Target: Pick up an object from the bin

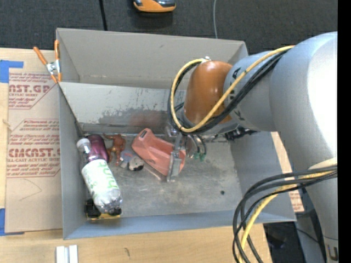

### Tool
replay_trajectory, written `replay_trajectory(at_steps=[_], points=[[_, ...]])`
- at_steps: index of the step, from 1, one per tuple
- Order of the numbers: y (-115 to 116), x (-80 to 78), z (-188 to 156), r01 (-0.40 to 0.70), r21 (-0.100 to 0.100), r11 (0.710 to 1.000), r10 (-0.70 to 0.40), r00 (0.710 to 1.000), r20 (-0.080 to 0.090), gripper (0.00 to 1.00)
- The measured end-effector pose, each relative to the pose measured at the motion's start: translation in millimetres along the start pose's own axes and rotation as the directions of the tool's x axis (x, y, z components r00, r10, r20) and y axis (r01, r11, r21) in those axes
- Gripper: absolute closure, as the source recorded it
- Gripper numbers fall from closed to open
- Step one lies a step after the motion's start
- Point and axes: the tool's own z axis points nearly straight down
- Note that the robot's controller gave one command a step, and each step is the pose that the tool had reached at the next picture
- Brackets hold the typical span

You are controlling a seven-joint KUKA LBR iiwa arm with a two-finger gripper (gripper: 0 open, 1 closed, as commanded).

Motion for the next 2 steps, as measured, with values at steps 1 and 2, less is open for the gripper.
replay_trajectory(at_steps=[1, 2], points=[[0.1, 0.0, 0.0, 0.0, 0.0, 1.0, 0.0, 1.0, 0.0, 1.0], [12.1, -2.0, 1.6, -0.021, 0.007, 1.0, 0.021, 1.0, 0.001, 1.0]])
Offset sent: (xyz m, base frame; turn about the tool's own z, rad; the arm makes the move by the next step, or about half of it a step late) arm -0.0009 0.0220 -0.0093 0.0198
